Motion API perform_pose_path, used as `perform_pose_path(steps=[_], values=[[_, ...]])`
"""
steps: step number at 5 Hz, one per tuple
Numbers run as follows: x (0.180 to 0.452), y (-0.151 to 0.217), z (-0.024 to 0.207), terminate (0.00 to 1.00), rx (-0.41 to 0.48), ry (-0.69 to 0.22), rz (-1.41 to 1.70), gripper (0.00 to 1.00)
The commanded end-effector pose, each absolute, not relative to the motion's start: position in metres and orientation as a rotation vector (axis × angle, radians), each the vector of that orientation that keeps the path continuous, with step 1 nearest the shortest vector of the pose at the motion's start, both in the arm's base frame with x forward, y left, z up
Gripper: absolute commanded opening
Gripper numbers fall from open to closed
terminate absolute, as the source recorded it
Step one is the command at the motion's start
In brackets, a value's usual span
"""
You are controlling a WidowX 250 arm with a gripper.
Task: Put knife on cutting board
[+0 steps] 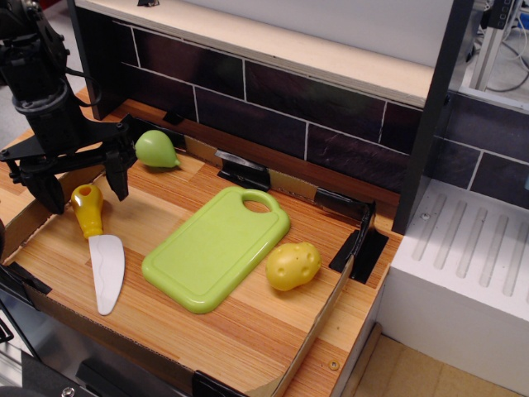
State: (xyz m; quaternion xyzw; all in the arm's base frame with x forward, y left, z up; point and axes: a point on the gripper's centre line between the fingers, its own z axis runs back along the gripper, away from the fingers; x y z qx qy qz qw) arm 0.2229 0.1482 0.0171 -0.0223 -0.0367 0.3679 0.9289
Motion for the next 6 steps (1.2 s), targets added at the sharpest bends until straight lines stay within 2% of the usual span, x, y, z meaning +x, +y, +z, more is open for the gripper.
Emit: perform_pose_path(steps=[1, 2, 4, 5, 6], values=[[0.225, 0.15, 0.01, 0.0, -0.013, -0.112, 0.737, 0.0], [0.228, 0.148, 0.01, 0.0, 0.017, -0.12, 0.721, 0.0], [0.238, 0.134, 0.03, 0.0, 0.056, -0.115, 0.649, 0.0], [0.242, 0.113, 0.043, 0.0, 0.061, -0.126, 0.565, 0.0], [0.248, 0.095, 0.053, 0.0, 0.047, -0.092, 0.492, 0.0]])
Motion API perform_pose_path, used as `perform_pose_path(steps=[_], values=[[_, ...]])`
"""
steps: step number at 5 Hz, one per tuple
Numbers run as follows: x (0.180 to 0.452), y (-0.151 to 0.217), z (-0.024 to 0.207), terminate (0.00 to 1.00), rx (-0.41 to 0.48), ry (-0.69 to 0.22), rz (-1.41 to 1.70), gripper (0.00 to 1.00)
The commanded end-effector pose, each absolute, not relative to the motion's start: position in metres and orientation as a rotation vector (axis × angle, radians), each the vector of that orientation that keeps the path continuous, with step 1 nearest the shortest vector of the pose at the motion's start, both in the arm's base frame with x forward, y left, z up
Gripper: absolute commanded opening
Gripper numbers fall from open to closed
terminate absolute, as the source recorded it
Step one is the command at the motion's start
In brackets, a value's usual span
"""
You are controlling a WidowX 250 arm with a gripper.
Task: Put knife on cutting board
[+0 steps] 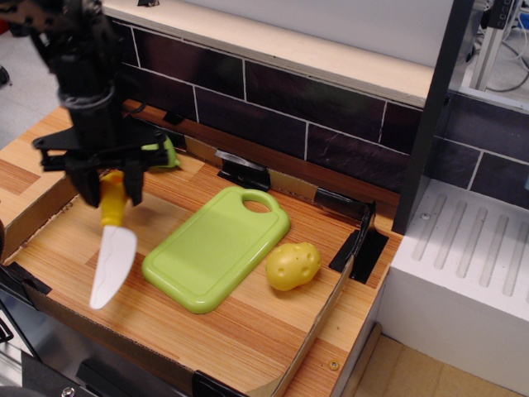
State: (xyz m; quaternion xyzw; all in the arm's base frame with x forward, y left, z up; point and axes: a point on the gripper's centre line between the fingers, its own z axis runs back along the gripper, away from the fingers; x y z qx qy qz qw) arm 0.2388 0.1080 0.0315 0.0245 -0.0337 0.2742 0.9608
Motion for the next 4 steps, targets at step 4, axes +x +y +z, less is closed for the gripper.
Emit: perform_pose_path(steps=[4], values=[[0.286, 0.05, 0.038, 0.0, 0.067, -0.081, 0.249, 0.0]])
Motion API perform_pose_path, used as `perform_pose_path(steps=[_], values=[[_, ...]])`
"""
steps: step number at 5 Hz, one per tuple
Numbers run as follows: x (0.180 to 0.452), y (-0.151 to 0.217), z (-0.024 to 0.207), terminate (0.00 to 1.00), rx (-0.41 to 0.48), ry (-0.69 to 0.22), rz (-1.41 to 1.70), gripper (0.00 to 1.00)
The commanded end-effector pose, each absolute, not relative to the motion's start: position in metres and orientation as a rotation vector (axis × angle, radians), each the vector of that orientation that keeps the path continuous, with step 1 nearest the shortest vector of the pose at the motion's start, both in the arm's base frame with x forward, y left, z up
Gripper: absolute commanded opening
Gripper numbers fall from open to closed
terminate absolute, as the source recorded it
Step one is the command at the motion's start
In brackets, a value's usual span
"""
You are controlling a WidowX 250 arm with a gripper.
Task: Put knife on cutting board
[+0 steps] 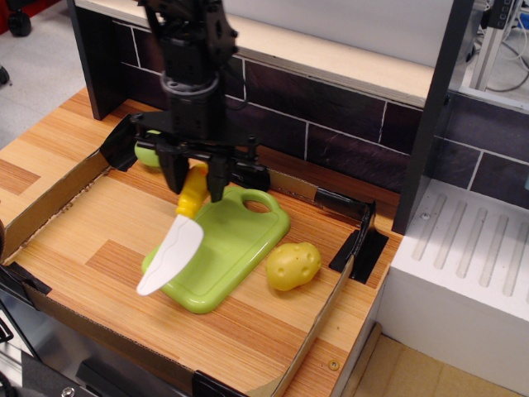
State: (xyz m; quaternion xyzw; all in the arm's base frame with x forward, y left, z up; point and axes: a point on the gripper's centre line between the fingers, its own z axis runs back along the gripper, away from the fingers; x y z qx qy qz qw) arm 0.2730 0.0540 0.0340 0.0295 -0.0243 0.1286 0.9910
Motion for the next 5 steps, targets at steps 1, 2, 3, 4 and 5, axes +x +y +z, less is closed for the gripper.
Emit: perform_pose_path(steps=[1, 2, 3, 4, 5], values=[[0.293, 0.046, 0.033, 0.0, 0.055, -0.046, 0.289, 0.0], [0.298, 0.043, 0.026, 0.0, 0.063, -0.034, 0.298, 0.0], [0.298, 0.039, 0.022, 0.0, 0.06, -0.029, 0.285, 0.0], [0.298, 0.04, 0.019, 0.0, 0.05, -0.032, 0.282, 1.0], [0.298, 0.04, 0.025, 0.0, 0.024, -0.025, 0.27, 1.0]])
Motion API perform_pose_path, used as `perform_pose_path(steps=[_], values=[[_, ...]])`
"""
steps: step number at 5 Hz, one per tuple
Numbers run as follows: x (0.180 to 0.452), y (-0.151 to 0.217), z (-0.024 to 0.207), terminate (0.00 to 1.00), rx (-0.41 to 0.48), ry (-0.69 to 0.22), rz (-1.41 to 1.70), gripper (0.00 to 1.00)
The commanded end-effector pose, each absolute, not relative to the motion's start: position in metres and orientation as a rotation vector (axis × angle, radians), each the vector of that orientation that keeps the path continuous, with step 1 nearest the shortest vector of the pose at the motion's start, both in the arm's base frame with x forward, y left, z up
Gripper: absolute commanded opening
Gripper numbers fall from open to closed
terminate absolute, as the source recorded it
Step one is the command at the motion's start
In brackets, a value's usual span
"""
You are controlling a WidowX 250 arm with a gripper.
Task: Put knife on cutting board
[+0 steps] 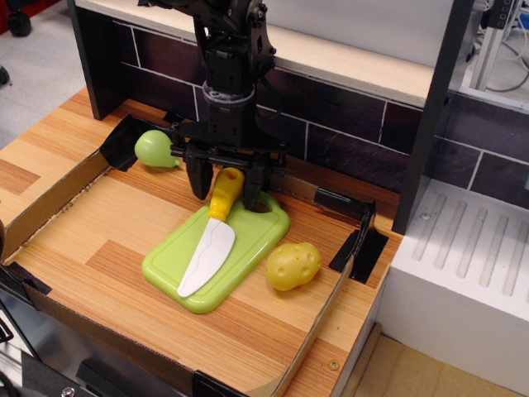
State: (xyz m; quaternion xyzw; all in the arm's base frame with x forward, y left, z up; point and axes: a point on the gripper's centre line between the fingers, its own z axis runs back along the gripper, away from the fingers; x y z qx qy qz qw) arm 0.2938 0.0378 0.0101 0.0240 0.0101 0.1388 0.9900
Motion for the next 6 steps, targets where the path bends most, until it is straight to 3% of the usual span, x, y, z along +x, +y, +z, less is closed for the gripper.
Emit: perform_pose_path(steps=[1, 3, 5, 6], values=[[0.296, 0.042, 0.037, 0.0, 0.001, -0.049, 0.306, 1.0], [0.289, 0.047, 0.078, 0.0, -0.031, -0.063, 0.368, 1.0], [0.285, 0.054, 0.089, 0.0, -0.026, -0.067, 0.412, 1.0], [0.285, 0.054, 0.089, 1.0, -0.026, -0.067, 0.412, 1.0]])
